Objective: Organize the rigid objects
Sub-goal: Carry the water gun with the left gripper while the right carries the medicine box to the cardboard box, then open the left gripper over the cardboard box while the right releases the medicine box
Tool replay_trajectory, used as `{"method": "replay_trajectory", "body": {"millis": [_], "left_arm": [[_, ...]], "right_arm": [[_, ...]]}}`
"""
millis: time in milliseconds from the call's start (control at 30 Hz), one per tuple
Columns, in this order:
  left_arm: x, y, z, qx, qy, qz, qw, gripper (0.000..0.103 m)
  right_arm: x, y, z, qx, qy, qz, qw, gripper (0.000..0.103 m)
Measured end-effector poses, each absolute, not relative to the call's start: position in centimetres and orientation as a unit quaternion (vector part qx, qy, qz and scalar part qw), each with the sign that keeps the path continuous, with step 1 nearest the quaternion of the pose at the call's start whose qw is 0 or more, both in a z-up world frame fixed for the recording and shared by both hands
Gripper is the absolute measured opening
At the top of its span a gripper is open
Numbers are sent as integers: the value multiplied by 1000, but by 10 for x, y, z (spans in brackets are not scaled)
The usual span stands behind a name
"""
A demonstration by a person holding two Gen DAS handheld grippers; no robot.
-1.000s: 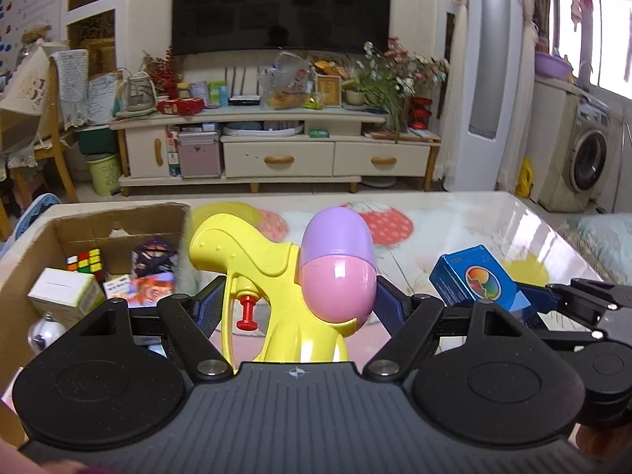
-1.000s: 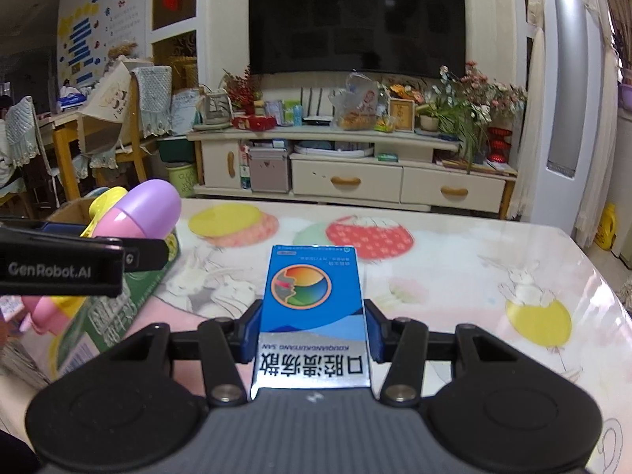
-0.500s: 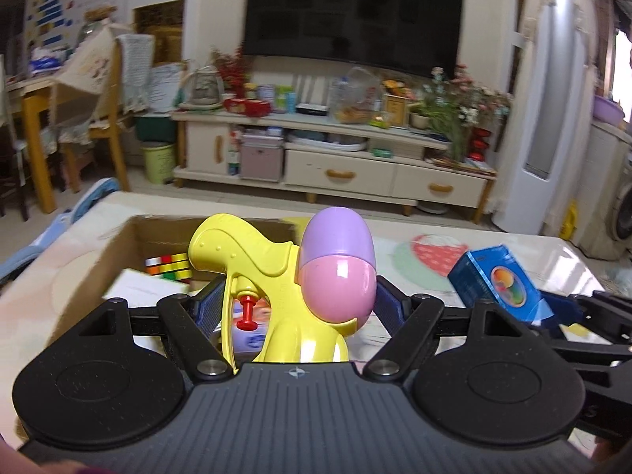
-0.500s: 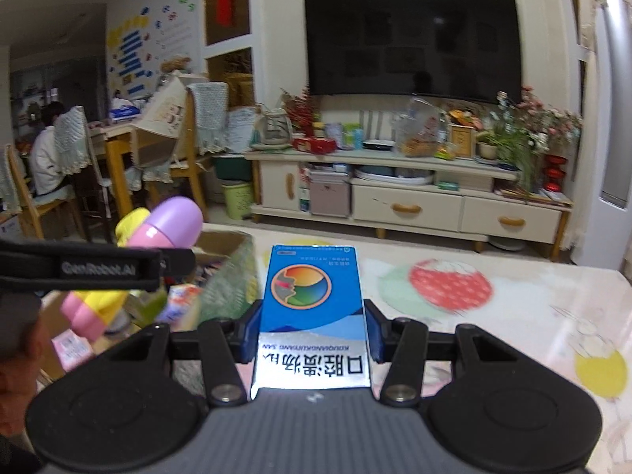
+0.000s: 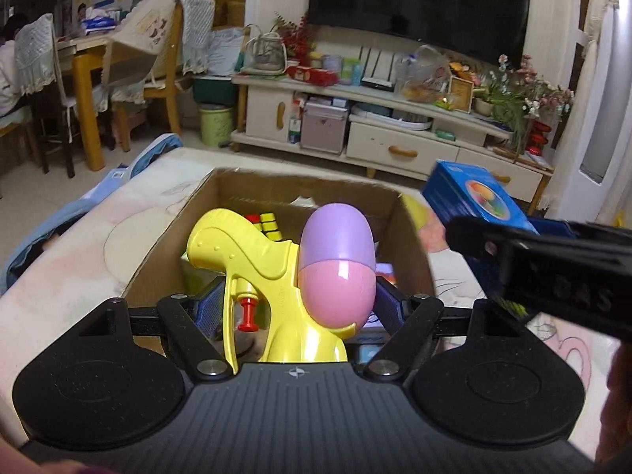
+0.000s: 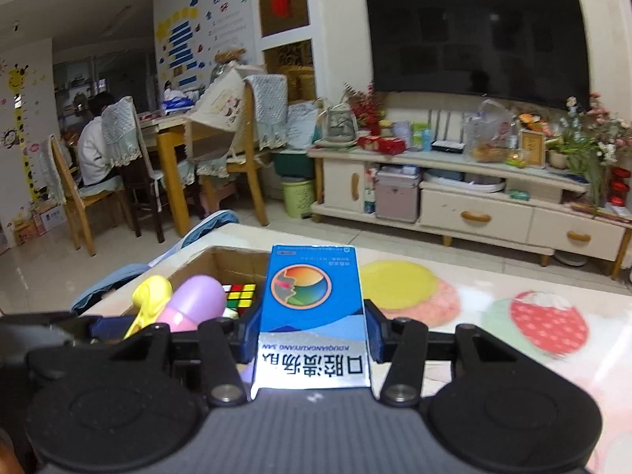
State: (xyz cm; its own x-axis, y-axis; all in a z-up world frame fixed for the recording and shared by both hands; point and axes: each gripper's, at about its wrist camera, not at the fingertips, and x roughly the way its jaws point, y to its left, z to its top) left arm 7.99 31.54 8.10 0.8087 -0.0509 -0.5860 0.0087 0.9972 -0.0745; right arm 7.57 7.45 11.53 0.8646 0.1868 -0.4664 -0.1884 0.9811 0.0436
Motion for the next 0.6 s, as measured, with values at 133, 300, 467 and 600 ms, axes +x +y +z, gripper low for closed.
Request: {"method": "replay_trajectory", "body": {"millis": [133,300,467,600], "left_arm": [[81,318,76,-37,324,-9,945,95],[87,317,77,-34,329,-4,944,96],[85,313,74,-29,338,0,941,96],[83,312,76,-18,331,10,943,103]], "right_arm": [[92,88,107,-9,257,111,960,50],[109,99,96,-11,274,118,954,50],[121,103,88,2,293,127,948,50],[120,98,87,20,292,122,948,69]]}}
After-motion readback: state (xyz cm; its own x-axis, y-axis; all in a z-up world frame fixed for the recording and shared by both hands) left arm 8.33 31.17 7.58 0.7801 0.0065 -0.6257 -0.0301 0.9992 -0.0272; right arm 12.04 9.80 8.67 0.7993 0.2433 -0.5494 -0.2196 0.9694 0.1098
